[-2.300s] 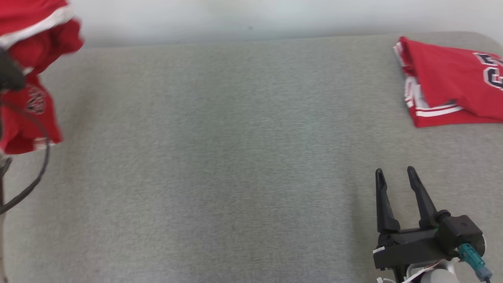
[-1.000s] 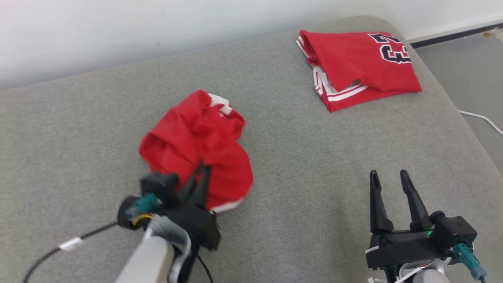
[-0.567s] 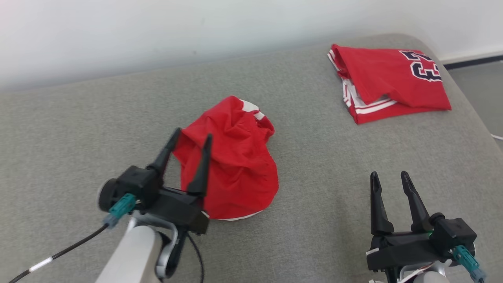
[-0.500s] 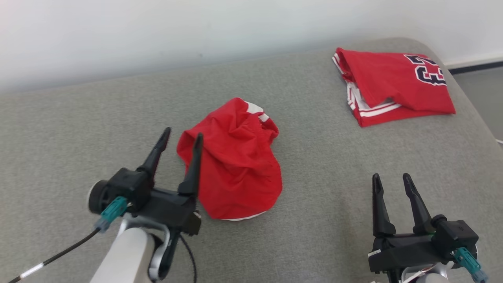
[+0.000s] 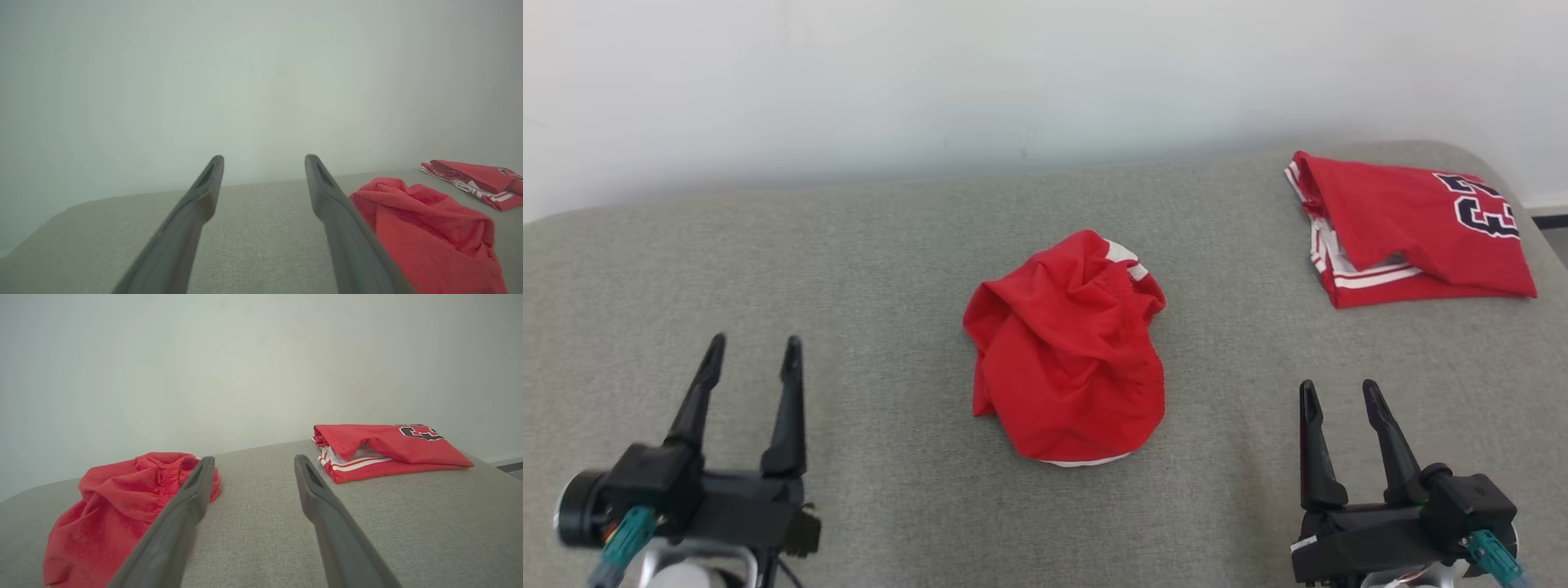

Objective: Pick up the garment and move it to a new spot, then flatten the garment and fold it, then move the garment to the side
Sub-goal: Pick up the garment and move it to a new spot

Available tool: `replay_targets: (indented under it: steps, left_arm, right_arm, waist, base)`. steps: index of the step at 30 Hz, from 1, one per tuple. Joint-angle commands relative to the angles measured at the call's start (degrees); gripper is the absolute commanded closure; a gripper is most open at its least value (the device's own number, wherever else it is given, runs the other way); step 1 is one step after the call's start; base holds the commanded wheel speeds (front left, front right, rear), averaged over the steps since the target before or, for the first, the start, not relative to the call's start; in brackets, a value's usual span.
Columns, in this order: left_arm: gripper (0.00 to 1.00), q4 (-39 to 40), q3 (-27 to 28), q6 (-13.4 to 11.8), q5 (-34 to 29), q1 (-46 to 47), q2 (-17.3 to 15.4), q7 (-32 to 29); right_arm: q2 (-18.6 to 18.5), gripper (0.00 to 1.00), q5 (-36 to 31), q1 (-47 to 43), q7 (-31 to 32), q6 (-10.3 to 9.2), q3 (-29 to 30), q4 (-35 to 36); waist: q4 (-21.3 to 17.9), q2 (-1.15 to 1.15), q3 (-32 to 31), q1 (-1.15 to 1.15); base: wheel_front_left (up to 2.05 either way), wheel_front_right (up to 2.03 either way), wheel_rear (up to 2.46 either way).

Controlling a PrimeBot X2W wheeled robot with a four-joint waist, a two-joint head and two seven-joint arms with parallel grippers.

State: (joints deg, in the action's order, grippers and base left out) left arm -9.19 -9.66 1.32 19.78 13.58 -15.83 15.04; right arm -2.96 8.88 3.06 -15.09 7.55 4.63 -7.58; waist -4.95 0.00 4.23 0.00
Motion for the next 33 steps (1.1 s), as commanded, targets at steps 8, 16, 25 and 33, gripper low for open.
replay_targets:
  steps: [8, 16, 25, 33]
  left_arm:
    - [0.00, 5.3, 5.3, -0.9, -1.3, -8.9, 0.0, 0.2]
    - [0.00, 6.8, 8.0, -0.1, -2.5, -15.1, 1.5, 0.2]
    - [0.00, 6.9, 9.9, 1.6, -4.3, -17.9, 3.6, 0.2]
    - [0.00, 5.3, 12.0, 2.7, -5.3, -19.2, 5.6, 0.2]
  right_arm:
    - [-0.1, 0.00, -0.6, -1.0, -0.1, -0.15, 0.0, -0.2]
    - [-0.6, 0.00, -0.1, -1.6, -0.1, -0.15, -0.3, -0.9]
    - [-0.6, 0.00, 0.2, -2.8, -0.1, -0.15, -0.4, -1.7]
    - [-0.8, 0.00, 0.4, -3.0, -0.1, -0.15, -1.0, -3.1]
  waist:
    - [2.2, 0.00, -1.3, 0.00]
    - [2.6, 0.00, -2.3, 0.00]
    - [3.2, 0.00, -3.6, 0.00]
    - [3.2, 0.00, -3.8, 0.00]
  base:
    - [0.00, 0.00, 0.00]
    - [0.00, 0.00, 0.00]
    - [0.00, 0.00, 0.00]
    - [0.00, 0.00, 0.00]
